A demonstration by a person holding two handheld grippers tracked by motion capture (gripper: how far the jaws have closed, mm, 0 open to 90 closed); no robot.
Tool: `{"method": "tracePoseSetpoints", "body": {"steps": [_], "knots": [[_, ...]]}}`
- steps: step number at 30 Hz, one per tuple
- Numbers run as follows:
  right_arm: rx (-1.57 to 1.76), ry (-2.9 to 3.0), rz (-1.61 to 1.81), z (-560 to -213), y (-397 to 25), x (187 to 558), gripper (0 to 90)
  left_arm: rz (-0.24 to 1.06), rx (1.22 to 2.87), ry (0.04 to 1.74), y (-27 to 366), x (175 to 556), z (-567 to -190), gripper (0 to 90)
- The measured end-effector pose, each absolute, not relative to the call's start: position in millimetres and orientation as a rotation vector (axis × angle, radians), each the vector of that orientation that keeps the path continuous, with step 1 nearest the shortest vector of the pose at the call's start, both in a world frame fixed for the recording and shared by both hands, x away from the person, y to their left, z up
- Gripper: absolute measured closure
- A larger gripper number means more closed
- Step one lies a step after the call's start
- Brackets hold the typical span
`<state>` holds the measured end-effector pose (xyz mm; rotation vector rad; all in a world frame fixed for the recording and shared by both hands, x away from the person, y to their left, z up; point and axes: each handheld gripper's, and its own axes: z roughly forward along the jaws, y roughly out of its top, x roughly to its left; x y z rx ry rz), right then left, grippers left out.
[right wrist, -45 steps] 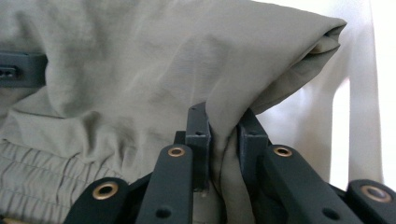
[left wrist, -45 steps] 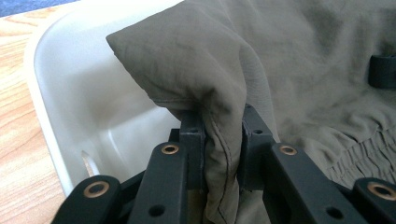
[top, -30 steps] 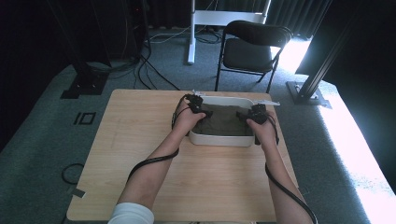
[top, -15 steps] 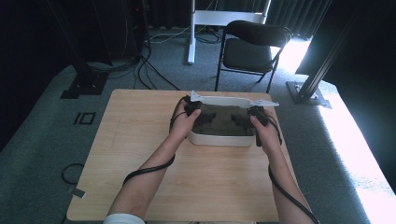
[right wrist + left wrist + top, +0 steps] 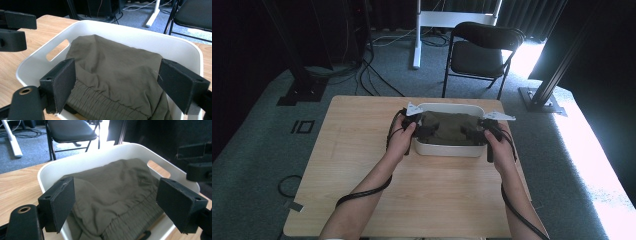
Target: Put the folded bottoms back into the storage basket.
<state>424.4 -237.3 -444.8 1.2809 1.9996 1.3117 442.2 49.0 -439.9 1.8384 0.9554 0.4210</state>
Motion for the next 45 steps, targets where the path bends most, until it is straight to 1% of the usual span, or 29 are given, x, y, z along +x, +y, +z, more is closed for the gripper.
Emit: {"method": "tracePoseSetpoints", "body": {"steps": [1,6,11,14,23,33,38,45], "knots": [[1.281,2.000,1.312,-444.8,-237.3,424.4,15.0,0.422,1.844,0.954,55.1,434.4,-440.1,17.2],[1.261,2.002,1.336,-440.2,-238.2,407.9,14.8,0.434,1.839,0.945,65.1,422.3,-437.9,17.2],[1.260,2.005,1.385,-439.8,-240.1,397.6,14.8,0.420,1.843,0.941,72.0,412.6,-437.7,17.2],[1.229,2.026,1.355,-441.5,-242.3,390.1,14.8,0.425,1.853,0.940,76.6,407.8,-438.8,17.2],[1.206,2.031,1.378,-447.3,-250.6,369.7,14.8,0.418,1.883,0.949,86.9,397.1,-450.7,17.1],[1.214,2.032,1.353,-470.7,-263.9,347.8,14.4,0.421,1.903,0.967,101.8,383.5,-471.0,17.2],[1.241,2.025,1.321,-483.8,-272.2,342.7,14.2,0.415,1.928,0.990,108.8,379.5,-486.0,17.2],[1.257,2.046,1.268,-500.6,-279.1,338.1,14.0,0.448,1.954,1.006,120.3,375.6,-501.2,17.2]]}}
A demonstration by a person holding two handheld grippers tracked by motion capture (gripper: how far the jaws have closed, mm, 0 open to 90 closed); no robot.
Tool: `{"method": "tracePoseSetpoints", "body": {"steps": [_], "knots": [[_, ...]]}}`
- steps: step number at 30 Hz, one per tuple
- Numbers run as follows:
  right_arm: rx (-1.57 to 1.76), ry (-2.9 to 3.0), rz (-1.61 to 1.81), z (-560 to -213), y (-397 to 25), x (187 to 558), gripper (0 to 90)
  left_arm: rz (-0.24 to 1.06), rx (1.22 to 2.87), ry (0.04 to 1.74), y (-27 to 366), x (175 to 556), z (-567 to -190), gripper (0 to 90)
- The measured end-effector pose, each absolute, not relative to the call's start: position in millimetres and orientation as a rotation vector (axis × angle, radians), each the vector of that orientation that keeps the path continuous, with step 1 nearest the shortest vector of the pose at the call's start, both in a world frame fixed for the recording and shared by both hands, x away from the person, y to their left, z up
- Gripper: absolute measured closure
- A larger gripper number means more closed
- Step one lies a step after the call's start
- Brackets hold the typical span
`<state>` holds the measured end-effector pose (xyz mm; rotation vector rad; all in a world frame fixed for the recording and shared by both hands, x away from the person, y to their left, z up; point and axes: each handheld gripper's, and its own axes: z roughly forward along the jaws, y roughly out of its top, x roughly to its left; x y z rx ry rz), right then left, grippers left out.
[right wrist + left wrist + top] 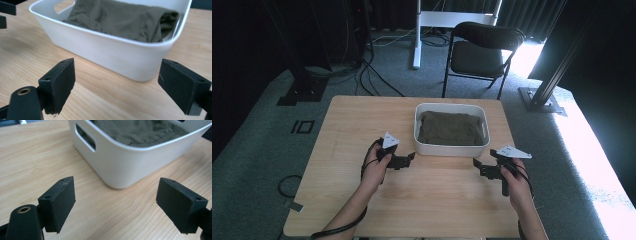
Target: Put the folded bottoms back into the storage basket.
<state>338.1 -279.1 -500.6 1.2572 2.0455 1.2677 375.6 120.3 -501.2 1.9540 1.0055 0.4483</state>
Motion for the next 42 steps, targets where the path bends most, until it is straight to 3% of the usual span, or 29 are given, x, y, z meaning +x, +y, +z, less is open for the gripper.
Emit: {"method": "tracePoseSetpoints", "body": {"steps": [15,42], "knots": [[1.354,2.054,1.157,-535.9,-293.8,318.9,14.1,0.498,1.963,1.100,157.5,363.8,-519.3,17.2],[1.566,1.968,0.916,-557.2,-324.7,300.0,14.0,0.558,1.941,1.386,229.3,331.9,-542.6,17.2]]}}
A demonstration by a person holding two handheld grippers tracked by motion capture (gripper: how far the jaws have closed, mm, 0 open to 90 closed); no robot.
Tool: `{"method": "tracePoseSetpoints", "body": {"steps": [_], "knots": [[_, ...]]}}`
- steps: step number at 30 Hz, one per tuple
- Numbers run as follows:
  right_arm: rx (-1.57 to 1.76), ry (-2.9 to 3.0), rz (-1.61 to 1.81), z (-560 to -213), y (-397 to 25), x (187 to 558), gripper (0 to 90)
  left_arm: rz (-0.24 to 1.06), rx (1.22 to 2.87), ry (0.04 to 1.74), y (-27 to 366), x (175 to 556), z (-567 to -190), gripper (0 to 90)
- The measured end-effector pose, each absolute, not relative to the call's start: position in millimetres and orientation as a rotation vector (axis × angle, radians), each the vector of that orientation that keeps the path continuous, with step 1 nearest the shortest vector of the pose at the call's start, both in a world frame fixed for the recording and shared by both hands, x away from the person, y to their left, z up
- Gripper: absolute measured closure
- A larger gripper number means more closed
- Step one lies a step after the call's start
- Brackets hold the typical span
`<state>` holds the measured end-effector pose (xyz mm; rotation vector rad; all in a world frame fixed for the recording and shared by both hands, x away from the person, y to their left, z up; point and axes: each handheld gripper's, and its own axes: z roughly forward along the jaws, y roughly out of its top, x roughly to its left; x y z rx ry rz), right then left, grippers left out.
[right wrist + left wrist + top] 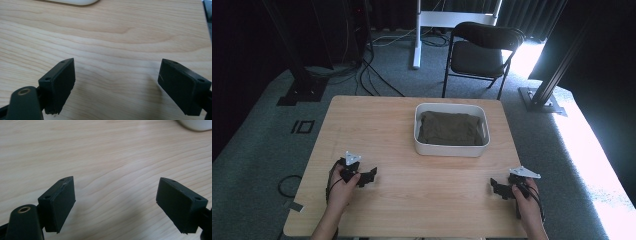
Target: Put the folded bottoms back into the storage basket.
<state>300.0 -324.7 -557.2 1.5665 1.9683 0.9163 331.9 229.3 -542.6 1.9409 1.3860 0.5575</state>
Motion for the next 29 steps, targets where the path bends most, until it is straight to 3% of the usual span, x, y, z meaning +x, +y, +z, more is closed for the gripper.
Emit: {"method": "tracePoseSetpoints", "body": {"steps": [13,29], "knots": [[1.608,1.909,0.849,-562.5,-329.7,296.8,12.7,0.644,1.893,1.566,263.3,322.5,-551.1,17.2],[1.623,1.894,0.852,-562.6,-329.7,296.7,12.2,0.709,1.838,1.653,262.2,323.1,-554.5,9.6]]}}
